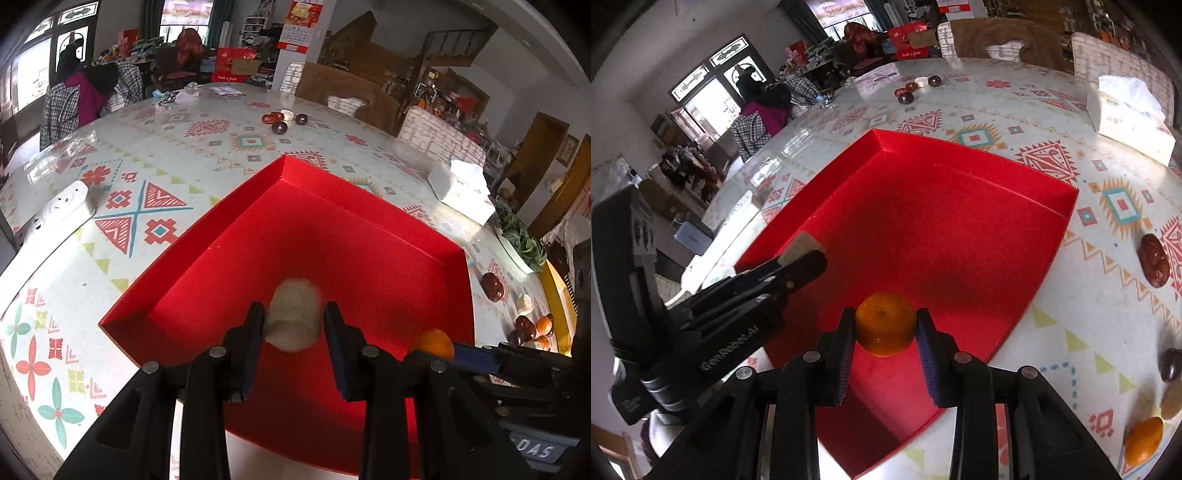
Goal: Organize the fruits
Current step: 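Carry both held items over the red tray and open both tools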
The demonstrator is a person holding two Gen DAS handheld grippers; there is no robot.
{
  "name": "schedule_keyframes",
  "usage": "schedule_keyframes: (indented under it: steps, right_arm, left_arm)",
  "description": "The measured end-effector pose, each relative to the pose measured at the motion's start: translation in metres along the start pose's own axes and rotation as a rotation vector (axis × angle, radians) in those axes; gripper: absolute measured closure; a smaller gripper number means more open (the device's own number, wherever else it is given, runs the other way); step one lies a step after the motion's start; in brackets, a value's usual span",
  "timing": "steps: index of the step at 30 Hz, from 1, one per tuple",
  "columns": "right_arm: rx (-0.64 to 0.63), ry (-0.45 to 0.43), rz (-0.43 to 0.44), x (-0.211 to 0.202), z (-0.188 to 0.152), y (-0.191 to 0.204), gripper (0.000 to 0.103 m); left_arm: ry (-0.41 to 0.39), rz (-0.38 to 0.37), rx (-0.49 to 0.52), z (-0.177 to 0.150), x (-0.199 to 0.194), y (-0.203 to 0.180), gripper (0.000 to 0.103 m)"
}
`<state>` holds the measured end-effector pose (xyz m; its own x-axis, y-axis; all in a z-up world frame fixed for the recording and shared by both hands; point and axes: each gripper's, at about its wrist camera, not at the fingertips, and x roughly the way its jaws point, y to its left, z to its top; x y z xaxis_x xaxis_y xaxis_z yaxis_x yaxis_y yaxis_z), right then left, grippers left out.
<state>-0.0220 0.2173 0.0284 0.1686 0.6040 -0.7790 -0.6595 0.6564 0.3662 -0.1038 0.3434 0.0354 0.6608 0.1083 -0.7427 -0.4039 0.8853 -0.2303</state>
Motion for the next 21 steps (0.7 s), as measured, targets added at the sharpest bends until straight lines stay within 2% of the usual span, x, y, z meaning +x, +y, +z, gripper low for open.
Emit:
schedule_keyframes:
  steps: [1,3,5,7,12,15,17,21]
  right_arm:
    - [-0.005,-0.006,-0.013,0.001,-0.001,0.001,0.066]
    - [-0.008,-0.009,-0.027,0.001,-0.001,0.0,0.064]
    - [-0.001,-0.024,-0.032,-0.002,-0.001,0.0,0.043]
    - [0.003,-0.053,-0.041,-0.008,-0.002,-0.001,0.036]
    - [-0.012,-0.093,-0.074,-0.028,-0.002,0.001,0.036]
    - [-0.023,-0.132,-0.102,-0.048,-0.005,0.0,0.036]
    - [-0.027,-0.157,-0.123,-0.061,-0.009,-0.003,0.036]
    - [0.007,-0.208,-0.146,-0.099,-0.026,-0.025,0.036]
  left_arm:
    - [0.0,-0.002,-0.006,0.0,-0.001,0.001,0.068]
    - [-0.005,-0.005,-0.02,0.002,-0.002,0.004,0.048]
    - [-0.017,-0.01,-0.028,0.003,-0.005,0.006,0.046]
    - [-0.027,-0.01,-0.027,0.004,-0.008,0.006,0.046]
    - [-0.063,-0.023,-0.017,0.006,-0.026,-0.005,0.044]
    - [-0.094,-0.037,0.001,0.006,-0.04,-0.019,0.037]
    - [-0.117,-0.052,0.023,0.005,-0.052,-0.031,0.035]
    - [-0.14,-0.1,0.076,-0.001,-0.07,-0.061,0.031]
